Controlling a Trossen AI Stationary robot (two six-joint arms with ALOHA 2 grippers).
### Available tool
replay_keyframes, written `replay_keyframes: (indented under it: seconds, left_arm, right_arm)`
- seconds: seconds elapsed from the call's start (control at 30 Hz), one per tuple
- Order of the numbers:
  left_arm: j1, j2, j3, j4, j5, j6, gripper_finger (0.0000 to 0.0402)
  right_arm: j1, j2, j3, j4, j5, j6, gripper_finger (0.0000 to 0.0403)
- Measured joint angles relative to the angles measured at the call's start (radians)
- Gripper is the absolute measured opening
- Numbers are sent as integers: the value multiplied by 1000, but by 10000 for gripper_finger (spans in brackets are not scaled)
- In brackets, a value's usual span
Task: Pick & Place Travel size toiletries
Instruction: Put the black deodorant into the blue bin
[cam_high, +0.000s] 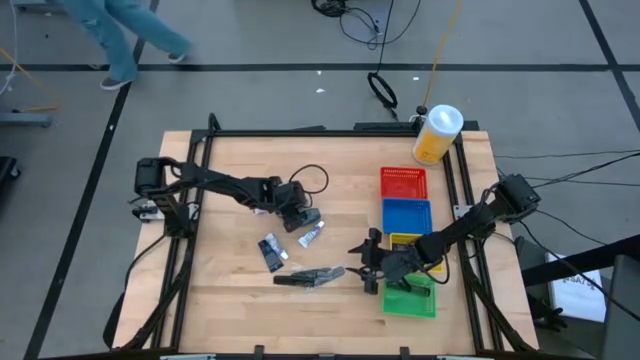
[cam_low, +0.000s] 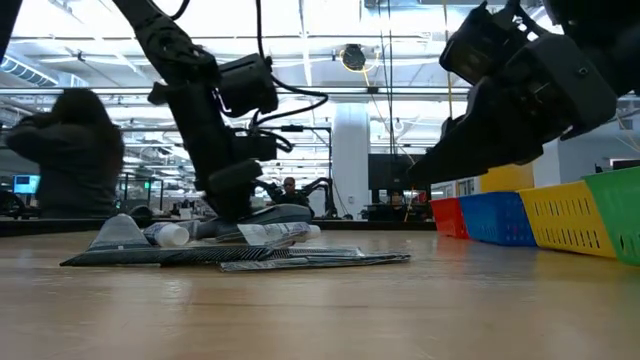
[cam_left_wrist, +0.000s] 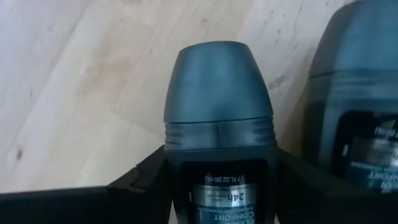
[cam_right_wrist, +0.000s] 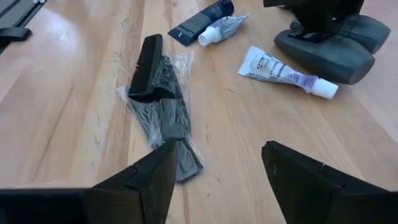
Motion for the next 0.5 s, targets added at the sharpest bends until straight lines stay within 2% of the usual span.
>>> replay_keyframes:
  seconds: [0.17, 0.33, 0.5]
  left_arm:
    - [0, -26, -5, 4, 2, 46, 195]
    - [-2, -103, 9, 31, 13, 57, 195]
    - [-29, -115, 76, 108, 156, 77, 195]
  right_arm:
    - [0, -42, -21, -6, 65, -6, 226]
    - [0, -203, -46, -120, 110, -7, 226]
    - [0, -432, -92, -236, 110, -14, 226]
